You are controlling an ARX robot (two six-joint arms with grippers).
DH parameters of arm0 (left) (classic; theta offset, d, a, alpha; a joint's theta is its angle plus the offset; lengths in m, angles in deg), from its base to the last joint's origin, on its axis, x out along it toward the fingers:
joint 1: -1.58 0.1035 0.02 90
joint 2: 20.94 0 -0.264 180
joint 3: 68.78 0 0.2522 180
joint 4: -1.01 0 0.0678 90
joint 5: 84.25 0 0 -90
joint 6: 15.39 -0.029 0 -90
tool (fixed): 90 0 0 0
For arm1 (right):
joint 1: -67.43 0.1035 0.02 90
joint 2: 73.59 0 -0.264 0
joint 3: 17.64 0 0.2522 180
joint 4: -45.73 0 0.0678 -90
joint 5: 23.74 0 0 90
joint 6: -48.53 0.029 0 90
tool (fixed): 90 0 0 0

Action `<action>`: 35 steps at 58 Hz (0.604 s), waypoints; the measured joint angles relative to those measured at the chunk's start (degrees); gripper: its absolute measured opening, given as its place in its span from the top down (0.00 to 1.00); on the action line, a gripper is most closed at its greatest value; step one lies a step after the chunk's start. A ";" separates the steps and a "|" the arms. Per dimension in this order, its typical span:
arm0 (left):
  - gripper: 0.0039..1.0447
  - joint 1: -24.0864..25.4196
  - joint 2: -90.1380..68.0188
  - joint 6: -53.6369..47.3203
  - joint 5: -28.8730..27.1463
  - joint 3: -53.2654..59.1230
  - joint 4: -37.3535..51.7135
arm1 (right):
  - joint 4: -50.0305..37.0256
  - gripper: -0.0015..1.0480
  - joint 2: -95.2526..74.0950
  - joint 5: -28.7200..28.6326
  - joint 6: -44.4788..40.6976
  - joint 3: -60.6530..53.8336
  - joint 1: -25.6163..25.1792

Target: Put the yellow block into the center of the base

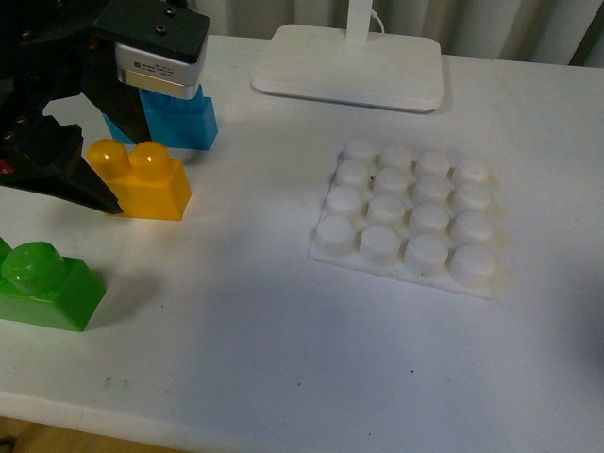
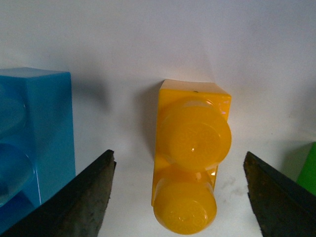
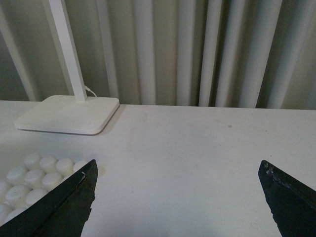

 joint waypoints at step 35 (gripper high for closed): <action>0.71 -2.93 1.95 0.92 3.17 -1.99 -2.95 | 0.00 0.09 0.00 0.00 0.00 0.00 0.00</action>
